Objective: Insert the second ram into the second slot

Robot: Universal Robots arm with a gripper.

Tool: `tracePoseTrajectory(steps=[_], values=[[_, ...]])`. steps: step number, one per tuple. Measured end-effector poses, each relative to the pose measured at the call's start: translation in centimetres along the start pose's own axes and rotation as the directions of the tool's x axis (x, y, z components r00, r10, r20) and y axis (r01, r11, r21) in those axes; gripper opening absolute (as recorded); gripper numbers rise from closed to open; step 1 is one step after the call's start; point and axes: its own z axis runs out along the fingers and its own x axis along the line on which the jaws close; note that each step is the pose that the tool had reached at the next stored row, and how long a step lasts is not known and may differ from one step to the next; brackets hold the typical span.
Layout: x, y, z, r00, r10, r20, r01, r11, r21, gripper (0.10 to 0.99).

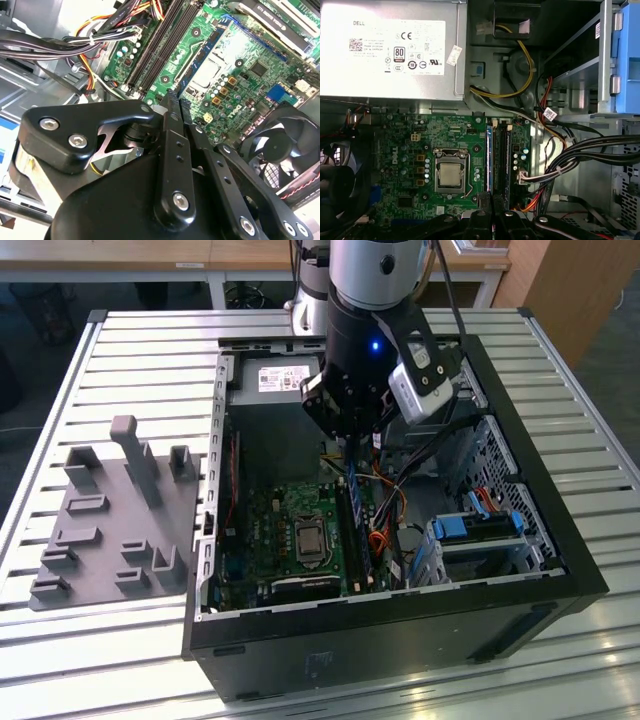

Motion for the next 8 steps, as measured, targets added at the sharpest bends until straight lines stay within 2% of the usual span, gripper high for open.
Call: tracePoseTrajectory(steps=[8], values=[[0.0,0.0,0.21,1.0,0.0,-0.0012,0.0,1.0,0.0,0.129]])
